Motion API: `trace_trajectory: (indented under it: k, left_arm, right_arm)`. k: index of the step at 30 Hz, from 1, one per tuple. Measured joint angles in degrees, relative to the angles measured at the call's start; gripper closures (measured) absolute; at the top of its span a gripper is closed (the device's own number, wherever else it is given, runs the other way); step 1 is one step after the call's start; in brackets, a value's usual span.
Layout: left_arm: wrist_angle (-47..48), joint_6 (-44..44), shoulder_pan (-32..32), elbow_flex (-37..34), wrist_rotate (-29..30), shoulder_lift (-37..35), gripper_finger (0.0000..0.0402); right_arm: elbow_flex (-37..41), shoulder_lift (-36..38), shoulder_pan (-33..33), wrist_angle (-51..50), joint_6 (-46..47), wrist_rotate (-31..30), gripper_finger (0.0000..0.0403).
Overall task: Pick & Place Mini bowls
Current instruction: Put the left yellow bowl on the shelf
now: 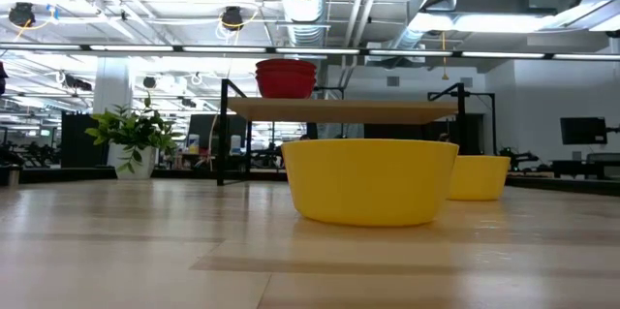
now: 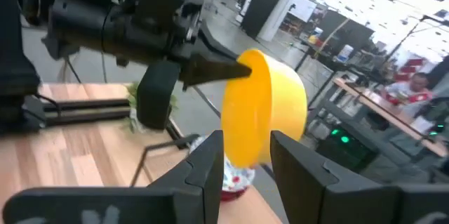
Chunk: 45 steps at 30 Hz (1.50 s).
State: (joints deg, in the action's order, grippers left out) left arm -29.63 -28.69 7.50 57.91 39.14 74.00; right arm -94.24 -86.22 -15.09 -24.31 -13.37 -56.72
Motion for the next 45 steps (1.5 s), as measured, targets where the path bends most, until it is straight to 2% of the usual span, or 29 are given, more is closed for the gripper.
trace_trajectory:
  k: [10,13,18,24,32,45]
  left_arm:
    - [-1.90,-2.69,-0.10,0.15,3.86,-0.04,0.0398]
    - [-2.01,-3.55,0.11,1.28,4.10,-0.25,0.0398]
    - [-2.08,-6.10,0.42,2.23,1.82,-1.37,0.0398]
    - [-1.36,-7.13,-0.20,2.25,-3.69,-2.73,0.0398]
    - [1.86,-7.13,0.41,2.23,-4.31,-2.93,0.0398]
    - [1.78,-6.60,-0.40,2.21,-5.12,-2.62,0.0398]
  right_arm:
    - [0.12,-3.95,3.97,-4.46,6.39,-2.22,0.0294]
    - [0.04,-5.69,4.58,-1.39,6.92,-3.30,0.0294]
    - [0.04,-7.86,5.41,5.19,6.89,-6.22,0.0294]
    - [0.07,-8.91,7.82,6.73,8.53,-6.68,0.0294]
    - [0.04,-9.09,8.45,9.88,8.89,-6.48,0.0294]
    - [0.04,-9.05,8.85,10.27,8.90,-8.37,0.0294]
